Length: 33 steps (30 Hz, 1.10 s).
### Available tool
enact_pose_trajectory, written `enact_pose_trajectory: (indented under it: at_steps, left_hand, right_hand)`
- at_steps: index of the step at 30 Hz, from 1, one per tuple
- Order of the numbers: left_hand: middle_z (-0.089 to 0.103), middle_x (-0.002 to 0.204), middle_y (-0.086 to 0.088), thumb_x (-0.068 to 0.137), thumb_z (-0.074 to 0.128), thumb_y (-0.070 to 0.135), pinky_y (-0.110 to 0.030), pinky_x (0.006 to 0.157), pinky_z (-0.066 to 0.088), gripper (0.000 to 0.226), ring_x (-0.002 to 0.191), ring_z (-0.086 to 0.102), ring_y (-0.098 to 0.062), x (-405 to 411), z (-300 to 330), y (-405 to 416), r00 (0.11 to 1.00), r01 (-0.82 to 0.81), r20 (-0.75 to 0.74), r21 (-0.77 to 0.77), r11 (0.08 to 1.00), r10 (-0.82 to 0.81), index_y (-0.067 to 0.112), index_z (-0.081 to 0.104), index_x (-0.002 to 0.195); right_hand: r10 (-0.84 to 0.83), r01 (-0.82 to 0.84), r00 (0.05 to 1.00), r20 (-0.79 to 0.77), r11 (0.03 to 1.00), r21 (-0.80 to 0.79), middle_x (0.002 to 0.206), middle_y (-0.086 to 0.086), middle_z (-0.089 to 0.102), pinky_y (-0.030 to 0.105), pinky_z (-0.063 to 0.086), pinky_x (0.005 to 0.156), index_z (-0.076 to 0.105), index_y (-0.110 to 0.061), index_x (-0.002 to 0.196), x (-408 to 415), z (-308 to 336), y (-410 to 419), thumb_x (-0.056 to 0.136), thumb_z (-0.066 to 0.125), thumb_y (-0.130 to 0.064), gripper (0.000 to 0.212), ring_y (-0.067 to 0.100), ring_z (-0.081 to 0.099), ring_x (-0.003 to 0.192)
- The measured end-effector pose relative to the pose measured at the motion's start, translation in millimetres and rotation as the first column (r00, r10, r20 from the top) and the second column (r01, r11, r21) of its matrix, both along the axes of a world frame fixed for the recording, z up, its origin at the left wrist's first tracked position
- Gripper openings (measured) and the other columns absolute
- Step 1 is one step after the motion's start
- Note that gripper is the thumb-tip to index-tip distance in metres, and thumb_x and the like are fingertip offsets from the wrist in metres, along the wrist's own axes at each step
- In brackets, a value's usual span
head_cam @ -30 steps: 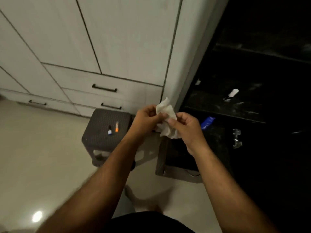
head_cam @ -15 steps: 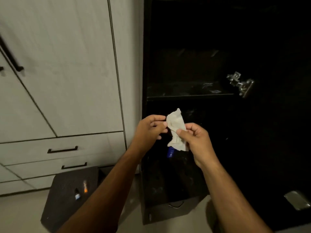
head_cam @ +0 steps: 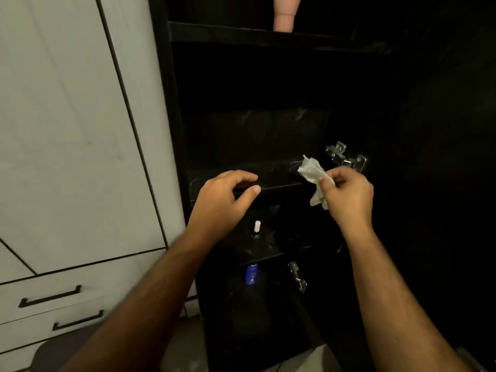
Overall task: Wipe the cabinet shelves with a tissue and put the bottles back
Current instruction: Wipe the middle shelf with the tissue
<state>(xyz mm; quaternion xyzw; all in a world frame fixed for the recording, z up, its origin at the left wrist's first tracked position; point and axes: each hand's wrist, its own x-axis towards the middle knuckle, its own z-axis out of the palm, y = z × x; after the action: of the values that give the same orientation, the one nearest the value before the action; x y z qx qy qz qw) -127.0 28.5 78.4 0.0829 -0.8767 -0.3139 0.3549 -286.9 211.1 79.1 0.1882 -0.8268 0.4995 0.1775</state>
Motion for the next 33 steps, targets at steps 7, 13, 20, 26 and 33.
enact_pose_trajectory:
  at_steps: [7, 13, 20, 26, 33]
  left_hand:
    - [0.056, 0.106, 0.026, 0.086, 0.052, 0.049, -0.006, 0.077, 0.034, 0.034, 0.094, 0.051, 0.011, -50.2, 6.6, -14.7, 0.988, -0.106, 0.097, -0.134, 0.985, 0.119, 0.034, 0.065, 0.114]
    - [0.065, 0.111, 0.016, 0.089, 0.062, 0.043, -0.015, 0.081, 0.041, 0.025, 0.097, 0.056, 0.003, -70.4, 2.5, -21.9, 0.983, -0.108, 0.135, -0.132, 0.985, 0.126, 0.032, 0.067, 0.111]
    - [0.066, 0.110, 0.014, 0.089, 0.065, 0.040, -0.010, 0.080, 0.040, 0.025, 0.097, 0.058, 0.000, -78.8, 6.4, -30.5, 0.983, -0.034, 0.173, -0.134, 0.990, 0.057, 0.029, 0.068, 0.111]
    - [0.066, 0.109, 0.017, 0.087, 0.067, 0.037, 0.001, 0.080, 0.033, 0.023, 0.098, 0.058, 0.004, -77.3, -0.3, -37.1, 0.987, 0.042, 0.156, -0.059, 0.997, -0.032, 0.027, 0.071, 0.108]
    - [0.060, 0.100, 0.021, 0.088, 0.067, 0.038, -0.005, 0.069, 0.033, 0.025, 0.071, 0.050, 0.019, -72.8, -5.3, -36.4, 0.989, 0.091, 0.120, 0.002, 0.996, -0.091, 0.027, 0.070, 0.109]
  right_hand:
    - [0.153, 0.012, 0.926, -0.344, 0.901, 0.434, 0.089, 0.005, 0.064, 0.028, 0.049, 0.069, 0.073, -0.008, 0.084, -63.4, 17.6, -46.6, 0.083, 0.066, -0.005, 0.008, 0.019, 0.060, 0.078]
    - [0.438, -0.285, 0.892, -0.113, 0.738, 0.612, 0.113, -0.003, 0.069, 0.038, 0.044, 0.097, 0.073, -0.021, 0.107, -72.9, -0.4, -47.5, 0.095, 0.050, -0.036, 0.030, 0.022, 0.059, 0.110]
    - [0.472, -0.481, 0.853, 0.222, 0.550, 0.683, 0.163, -0.010, 0.000, 0.037, -0.004, 0.122, 0.011, -0.030, 0.155, -53.9, -0.5, -46.8, 0.072, -0.002, -0.085, 0.101, 0.002, -0.011, 0.147]
    - [0.382, -0.435, 0.889, 0.251, 0.541, 0.720, 0.163, -0.013, -0.002, 0.032, -0.005, 0.121, 0.012, -0.026, 0.156, -32.7, -0.5, -31.1, 0.064, -0.011, -0.093, 0.116, -0.001, -0.011, 0.146]
    - [0.108, -0.297, 0.951, 0.290, 0.583, 0.756, 0.164, 0.000, -0.001, 0.032, -0.006, 0.119, 0.009, -0.015, 0.156, -42.7, 9.0, -43.4, 0.061, -0.010, -0.090, 0.123, 0.011, -0.009, 0.149]
